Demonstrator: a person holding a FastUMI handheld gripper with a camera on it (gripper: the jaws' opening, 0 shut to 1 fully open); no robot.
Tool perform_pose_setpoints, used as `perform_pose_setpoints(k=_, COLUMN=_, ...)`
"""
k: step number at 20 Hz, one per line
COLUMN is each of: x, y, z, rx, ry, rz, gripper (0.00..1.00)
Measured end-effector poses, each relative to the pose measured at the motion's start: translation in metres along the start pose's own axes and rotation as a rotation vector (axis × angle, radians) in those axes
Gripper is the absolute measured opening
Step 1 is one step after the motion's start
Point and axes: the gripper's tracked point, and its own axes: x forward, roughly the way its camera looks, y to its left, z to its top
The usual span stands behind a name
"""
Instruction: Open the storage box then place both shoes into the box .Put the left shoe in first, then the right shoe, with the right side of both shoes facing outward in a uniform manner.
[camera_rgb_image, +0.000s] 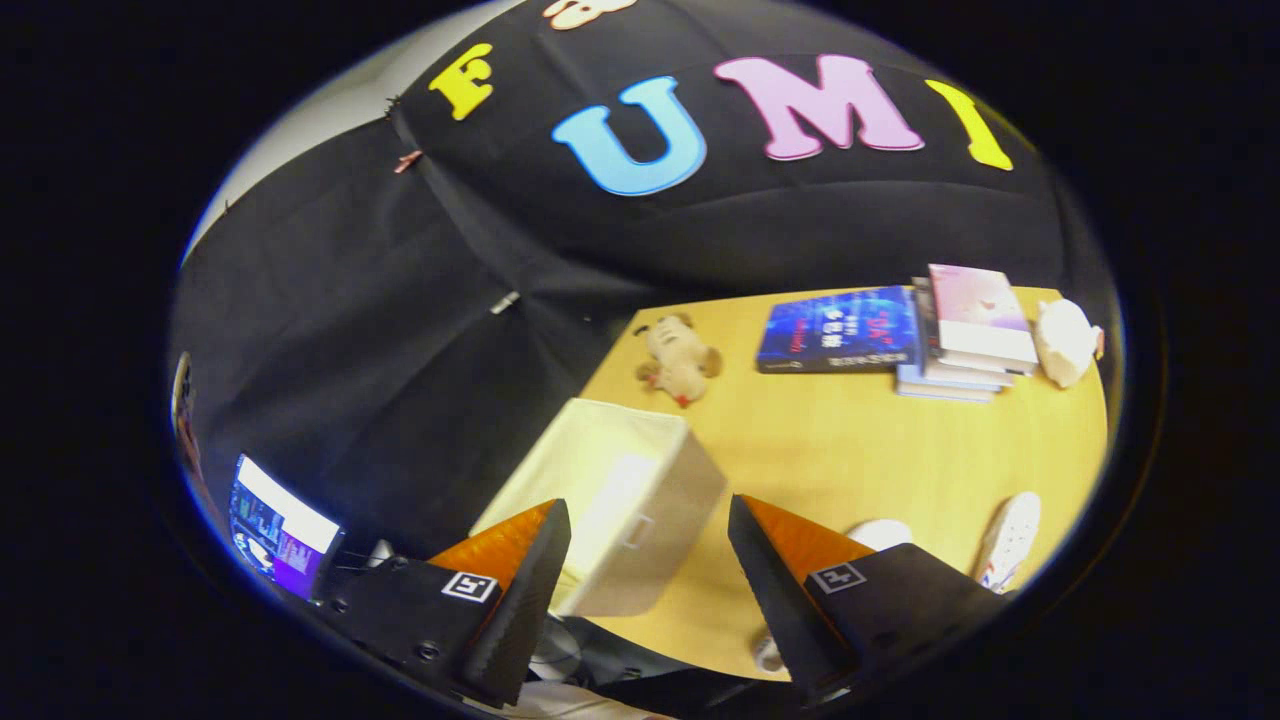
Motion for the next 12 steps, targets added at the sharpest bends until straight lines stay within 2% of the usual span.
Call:
perform_pose_setpoints(k=6, x=-0.013, y=-0.111, z=-0.068, rx=0.035, ry=0.127, rz=-0.264, gripper=0.97)
perform_pose_setpoints(k=9, x=-0.009, y=-0.147, z=-0.104, rx=0.078, ry=0.2, rz=-0.341, gripper=0.95)
perform_pose_setpoints(k=12, x=0.005, y=-0.164, z=-0.138, rx=0.165, ry=0.28, rz=-0.367, gripper=0.91)
